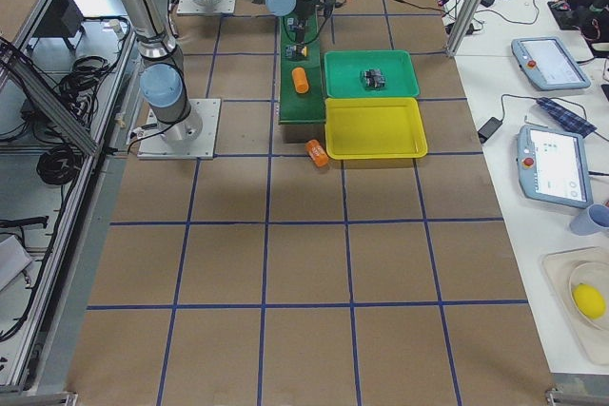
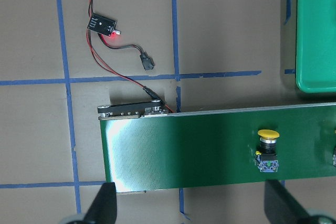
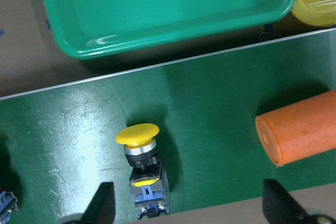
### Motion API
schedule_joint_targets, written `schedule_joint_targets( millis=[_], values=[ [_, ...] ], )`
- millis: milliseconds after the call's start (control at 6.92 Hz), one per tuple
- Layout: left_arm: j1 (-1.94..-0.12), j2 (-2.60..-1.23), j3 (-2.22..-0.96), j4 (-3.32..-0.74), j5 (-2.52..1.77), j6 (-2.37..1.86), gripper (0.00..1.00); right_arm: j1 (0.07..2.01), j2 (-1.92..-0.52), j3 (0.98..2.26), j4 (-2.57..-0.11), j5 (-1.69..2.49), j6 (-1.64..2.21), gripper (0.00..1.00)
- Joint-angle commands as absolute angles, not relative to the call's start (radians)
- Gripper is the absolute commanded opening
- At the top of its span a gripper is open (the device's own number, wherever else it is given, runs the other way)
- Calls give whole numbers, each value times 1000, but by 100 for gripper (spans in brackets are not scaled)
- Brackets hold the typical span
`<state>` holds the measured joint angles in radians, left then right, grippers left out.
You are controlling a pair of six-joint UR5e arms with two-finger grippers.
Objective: Sort buttons by color to trays
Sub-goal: 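Reach the right gripper down to the first yellow-cap button on the belt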
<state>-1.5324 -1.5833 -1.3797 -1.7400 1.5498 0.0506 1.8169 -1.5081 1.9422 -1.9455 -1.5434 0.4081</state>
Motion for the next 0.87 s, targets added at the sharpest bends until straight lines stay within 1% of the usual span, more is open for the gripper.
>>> schedule_joint_targets(
  millis=[0, 434, 578, 723],
  values=[
    [-1534, -1589, -1378, -1738, 1548, 48, 100, 1848, -1442, 1945, -1960, -1543, 417, 100],
    [-1534, -1586, -1378, -1738, 1546, 48, 100, 1848, -1387, 1945, -1963, -1542, 419, 100],
    [-1534, -1586, -1378, -1738, 1546, 48, 100, 1848, -1365, 1944, -1965, -1543, 419, 86],
    [-1534, -1586, -1378, -1738, 1545, 48, 100, 1848, -1362, 1944, -1964, -1546, 419, 43]
  ],
)
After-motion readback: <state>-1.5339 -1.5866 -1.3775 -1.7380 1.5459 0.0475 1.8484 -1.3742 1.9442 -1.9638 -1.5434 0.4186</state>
